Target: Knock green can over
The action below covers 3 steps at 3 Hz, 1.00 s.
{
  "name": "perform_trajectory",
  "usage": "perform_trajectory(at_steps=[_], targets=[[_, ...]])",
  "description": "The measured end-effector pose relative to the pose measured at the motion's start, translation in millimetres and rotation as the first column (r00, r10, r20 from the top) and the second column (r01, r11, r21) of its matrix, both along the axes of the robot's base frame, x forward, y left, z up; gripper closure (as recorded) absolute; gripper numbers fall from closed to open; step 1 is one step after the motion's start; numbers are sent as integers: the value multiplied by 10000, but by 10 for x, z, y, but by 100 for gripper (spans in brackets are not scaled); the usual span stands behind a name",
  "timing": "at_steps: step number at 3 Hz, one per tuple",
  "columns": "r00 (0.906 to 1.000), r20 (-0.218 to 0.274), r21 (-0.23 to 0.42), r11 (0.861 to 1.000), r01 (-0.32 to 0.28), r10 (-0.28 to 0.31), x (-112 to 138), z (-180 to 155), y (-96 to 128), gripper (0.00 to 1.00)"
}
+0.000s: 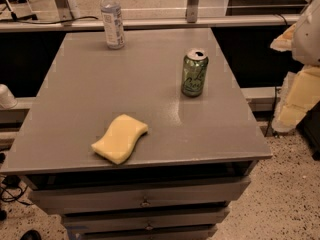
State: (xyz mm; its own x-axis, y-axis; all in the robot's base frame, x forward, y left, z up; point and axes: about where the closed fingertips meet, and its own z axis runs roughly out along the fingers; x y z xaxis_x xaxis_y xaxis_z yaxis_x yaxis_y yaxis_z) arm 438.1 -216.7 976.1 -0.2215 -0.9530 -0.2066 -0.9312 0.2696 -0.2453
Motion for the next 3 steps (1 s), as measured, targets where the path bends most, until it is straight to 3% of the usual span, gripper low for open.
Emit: perform_trajectory(at_steps=[1,2,3], targets=[[10000,0,0,10000,0,0,0,0,0,0],[9993,-143,1020,9941,362,-349,90,-138,70,0],[9932,-443,3176,9411,1163,-1078,421,-407,212,0]])
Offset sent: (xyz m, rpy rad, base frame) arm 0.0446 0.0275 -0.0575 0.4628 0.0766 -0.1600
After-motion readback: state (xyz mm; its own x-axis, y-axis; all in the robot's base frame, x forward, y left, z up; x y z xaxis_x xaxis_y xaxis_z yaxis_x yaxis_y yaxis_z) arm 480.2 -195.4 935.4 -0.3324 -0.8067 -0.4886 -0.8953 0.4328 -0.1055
